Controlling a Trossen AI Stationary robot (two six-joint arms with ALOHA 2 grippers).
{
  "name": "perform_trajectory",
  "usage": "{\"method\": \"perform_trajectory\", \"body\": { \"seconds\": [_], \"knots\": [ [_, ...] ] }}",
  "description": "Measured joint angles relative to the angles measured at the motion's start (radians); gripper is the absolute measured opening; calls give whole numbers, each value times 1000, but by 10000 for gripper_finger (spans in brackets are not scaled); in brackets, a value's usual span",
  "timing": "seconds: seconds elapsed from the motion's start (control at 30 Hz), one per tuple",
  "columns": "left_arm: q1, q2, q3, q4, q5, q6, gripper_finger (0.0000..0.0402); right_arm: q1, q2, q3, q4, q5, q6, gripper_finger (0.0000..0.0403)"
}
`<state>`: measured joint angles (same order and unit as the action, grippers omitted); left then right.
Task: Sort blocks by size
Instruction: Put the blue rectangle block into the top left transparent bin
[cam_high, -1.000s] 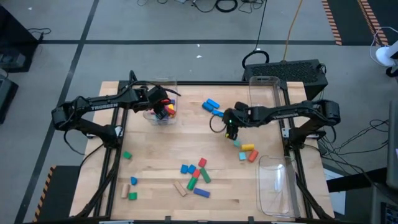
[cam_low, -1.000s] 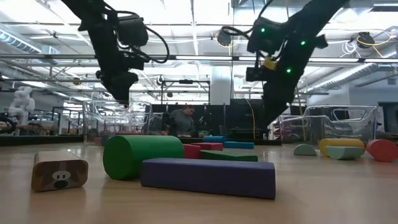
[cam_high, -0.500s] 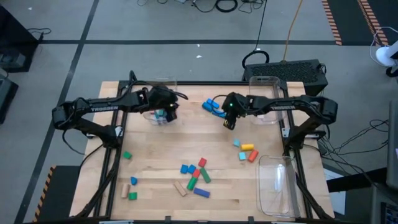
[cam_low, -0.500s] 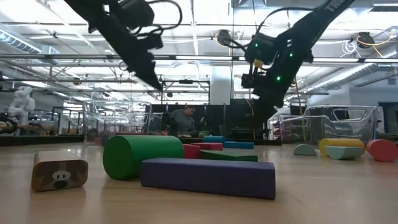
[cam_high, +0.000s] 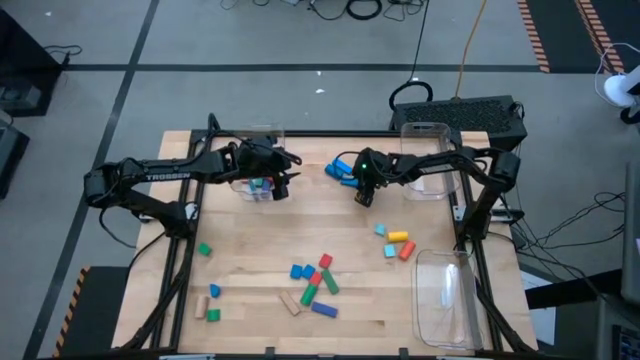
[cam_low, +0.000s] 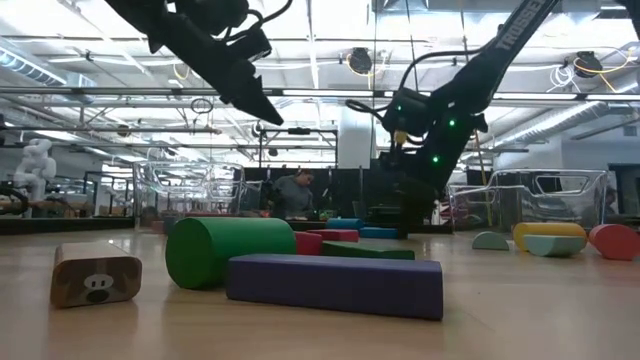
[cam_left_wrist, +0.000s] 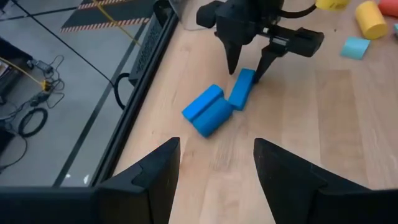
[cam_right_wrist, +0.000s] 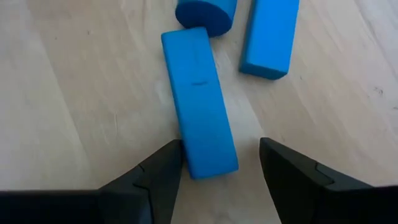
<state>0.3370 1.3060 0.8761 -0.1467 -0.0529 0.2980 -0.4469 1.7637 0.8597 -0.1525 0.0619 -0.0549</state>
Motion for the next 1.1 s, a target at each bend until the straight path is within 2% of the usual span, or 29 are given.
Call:
{"method": "perform_trajectory", "body": {
  "seconds": [0.1, 0.2, 0.43, 0.57, 0.83, 1.1],
  "knots": [
    [1, 13, 0, 6, 16, -2, 207, 0, 8, 1, 1, 0, -33, 199],
    [-1, 43, 0, 19, 74, -2, 207, 2, 9, 1, -1, -2, -41, 180],
    [-34, 178, 0, 98, 116, 5, 207, 24, 10, 0, -8, -23, -42, 79],
    [-52, 253, 0, 180, 117, 6, 207, 53, 10, 0, -9, 14, -34, 75],
    [-88, 323, 0, 276, 115, 95, 207, 190, 4, -3, -3, 263, -68, 75],
    [-135, 324, 0, 273, 62, 216, 207, 328, -53, -6, 45, 325, -95, 75]
  ]
}}
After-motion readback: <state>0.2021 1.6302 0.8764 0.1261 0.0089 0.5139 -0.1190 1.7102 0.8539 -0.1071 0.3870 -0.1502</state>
